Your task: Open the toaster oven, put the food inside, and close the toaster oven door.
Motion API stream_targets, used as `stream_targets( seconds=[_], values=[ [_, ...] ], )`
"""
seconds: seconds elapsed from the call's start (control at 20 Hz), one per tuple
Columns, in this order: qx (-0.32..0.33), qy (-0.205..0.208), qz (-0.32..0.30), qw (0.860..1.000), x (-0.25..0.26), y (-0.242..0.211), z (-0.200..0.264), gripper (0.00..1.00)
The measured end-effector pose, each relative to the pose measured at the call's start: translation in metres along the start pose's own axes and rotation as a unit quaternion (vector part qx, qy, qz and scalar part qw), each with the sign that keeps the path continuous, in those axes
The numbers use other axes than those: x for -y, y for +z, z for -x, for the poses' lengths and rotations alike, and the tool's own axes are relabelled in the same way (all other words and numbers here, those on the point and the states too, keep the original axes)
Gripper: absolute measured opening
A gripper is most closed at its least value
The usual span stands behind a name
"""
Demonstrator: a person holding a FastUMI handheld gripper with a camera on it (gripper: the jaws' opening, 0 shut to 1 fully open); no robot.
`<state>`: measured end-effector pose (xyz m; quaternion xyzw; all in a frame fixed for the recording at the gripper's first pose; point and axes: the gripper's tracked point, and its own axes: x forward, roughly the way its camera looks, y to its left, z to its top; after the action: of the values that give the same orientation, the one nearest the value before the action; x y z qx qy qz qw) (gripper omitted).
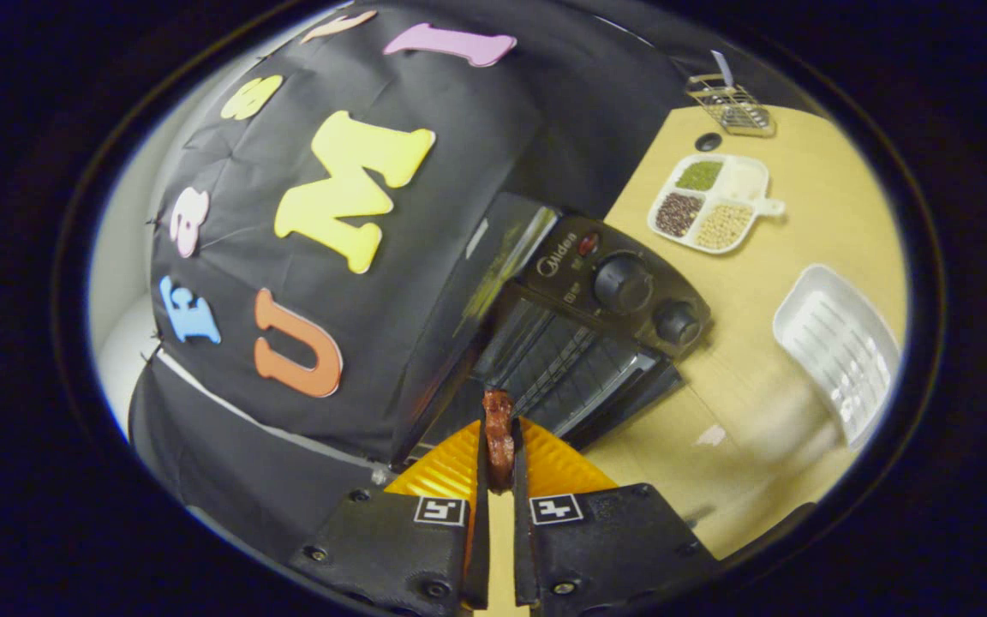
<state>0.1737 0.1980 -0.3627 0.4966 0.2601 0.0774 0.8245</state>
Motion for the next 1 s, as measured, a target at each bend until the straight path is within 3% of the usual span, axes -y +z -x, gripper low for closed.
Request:
stream_targets(
  seconds=[0.15, 0.45, 0.8, 1.0],
  values=[
    [0.03, -0.031, -0.012, 0.999, 0.009, -0.003, -0.032, 0.14],
    [0.055, -0.042, 0.001, 0.998, 0.0, -0.009, -0.086, 0.14],
    [0.059, -0.086, 0.079, 0.991, 0.008, -0.018, -0.107, 0.17],
    [0.045, -0.108, 0.128, 0.985, 0.021, -0.018, -0.107, 0.28]
  ],
)
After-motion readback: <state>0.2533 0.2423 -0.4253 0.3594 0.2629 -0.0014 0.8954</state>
